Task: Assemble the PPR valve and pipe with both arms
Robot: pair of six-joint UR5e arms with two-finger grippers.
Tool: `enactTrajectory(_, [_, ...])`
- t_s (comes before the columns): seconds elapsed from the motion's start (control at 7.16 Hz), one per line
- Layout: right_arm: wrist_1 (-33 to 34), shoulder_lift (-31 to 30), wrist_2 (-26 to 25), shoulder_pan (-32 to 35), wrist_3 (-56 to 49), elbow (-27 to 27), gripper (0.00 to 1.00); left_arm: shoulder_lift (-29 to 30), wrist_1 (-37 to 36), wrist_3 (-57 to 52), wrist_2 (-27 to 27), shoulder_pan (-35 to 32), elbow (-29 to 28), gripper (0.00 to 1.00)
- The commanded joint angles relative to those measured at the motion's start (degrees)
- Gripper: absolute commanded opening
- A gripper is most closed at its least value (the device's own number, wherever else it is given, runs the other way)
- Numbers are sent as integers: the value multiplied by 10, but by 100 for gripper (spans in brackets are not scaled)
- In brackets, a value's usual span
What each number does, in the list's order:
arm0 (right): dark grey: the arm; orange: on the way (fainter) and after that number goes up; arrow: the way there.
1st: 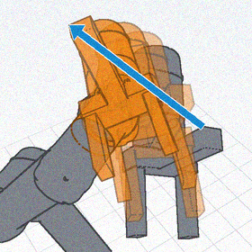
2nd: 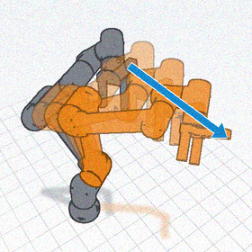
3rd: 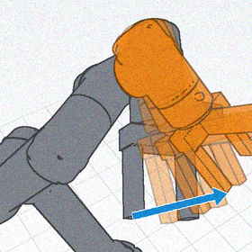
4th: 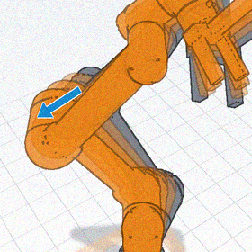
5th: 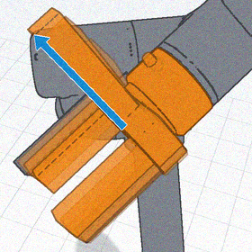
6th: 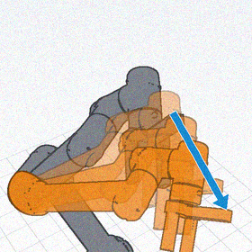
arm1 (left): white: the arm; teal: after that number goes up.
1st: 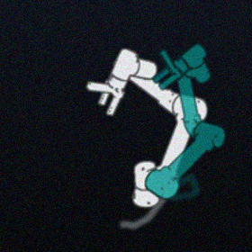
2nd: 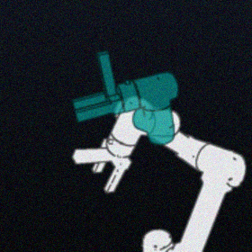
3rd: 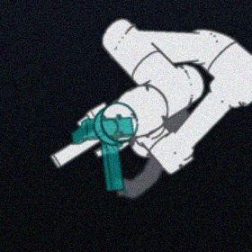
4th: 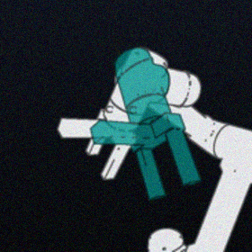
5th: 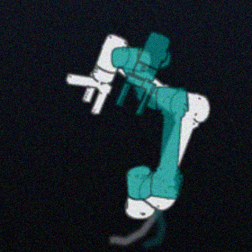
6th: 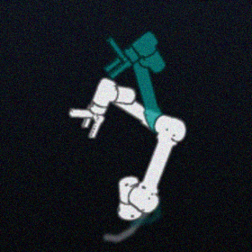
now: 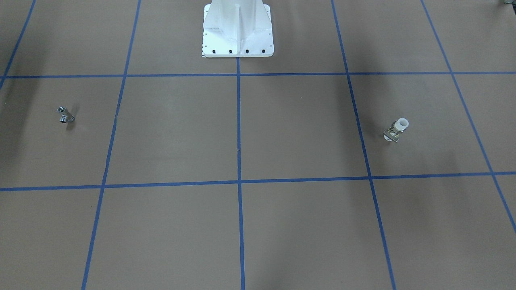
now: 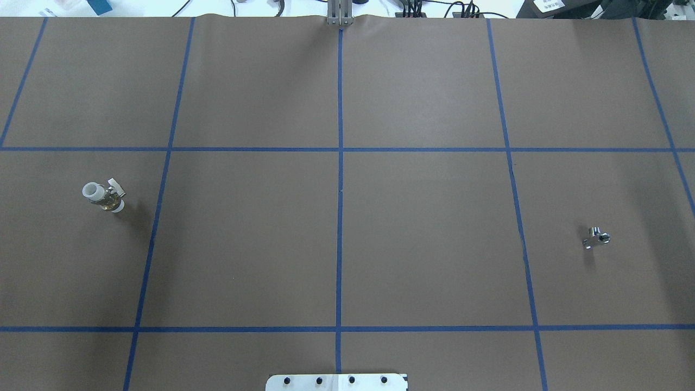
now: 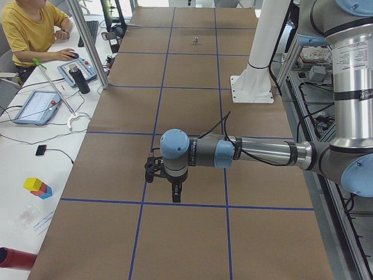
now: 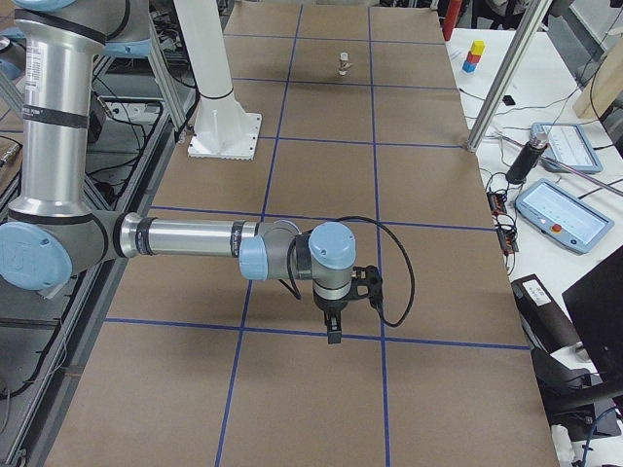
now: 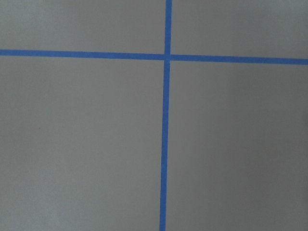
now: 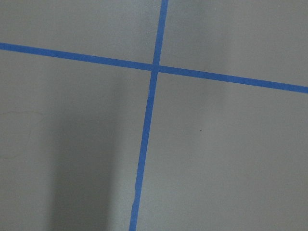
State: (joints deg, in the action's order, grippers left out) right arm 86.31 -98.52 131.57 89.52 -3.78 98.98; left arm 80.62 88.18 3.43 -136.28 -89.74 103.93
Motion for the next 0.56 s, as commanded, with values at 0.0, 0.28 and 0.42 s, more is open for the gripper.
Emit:
enactTrajectory(0.0, [0,1,1,1,0,6,99,2,1,2,0,-2,9,100])
enactTrajectory(0.28, [-8,31,0,1,1,9,99,8,2,2,0,-1,17,100])
enactTrajectory(0.42, [-31,45,-1,1,1,4,99,25,3,6,-1,-1,23,100])
